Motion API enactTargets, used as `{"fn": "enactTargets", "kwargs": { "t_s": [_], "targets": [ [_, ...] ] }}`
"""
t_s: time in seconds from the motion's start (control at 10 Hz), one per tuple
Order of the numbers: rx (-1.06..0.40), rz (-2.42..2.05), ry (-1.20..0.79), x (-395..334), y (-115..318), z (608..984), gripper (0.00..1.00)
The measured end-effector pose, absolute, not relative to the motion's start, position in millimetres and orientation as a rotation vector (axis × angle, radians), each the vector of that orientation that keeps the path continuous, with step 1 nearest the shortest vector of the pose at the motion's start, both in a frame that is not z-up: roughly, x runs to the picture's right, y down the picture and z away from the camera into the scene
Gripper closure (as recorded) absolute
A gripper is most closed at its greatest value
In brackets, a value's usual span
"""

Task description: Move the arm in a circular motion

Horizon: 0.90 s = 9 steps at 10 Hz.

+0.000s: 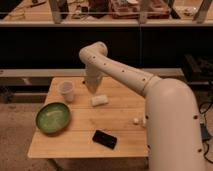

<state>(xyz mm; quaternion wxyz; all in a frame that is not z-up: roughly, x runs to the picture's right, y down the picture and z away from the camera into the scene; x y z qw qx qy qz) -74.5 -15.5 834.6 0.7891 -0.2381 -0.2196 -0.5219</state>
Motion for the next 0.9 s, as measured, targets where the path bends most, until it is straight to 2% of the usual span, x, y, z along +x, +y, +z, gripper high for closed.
{"fn": "enactTargets", "kwargs": {
  "t_s": [0.4, 0.6, 0.9],
  "targets": [
    [-0.461, -1.086, -0.377, -62.4, -60.6, 867.5, 1.00],
    [-0.459, -1.033, -0.334, -33.2, -62.6, 864.8, 1.00],
    [-0.460, -0.927, -0.245, 47.4, -59.7, 849.0, 1.00]
  ]
}}
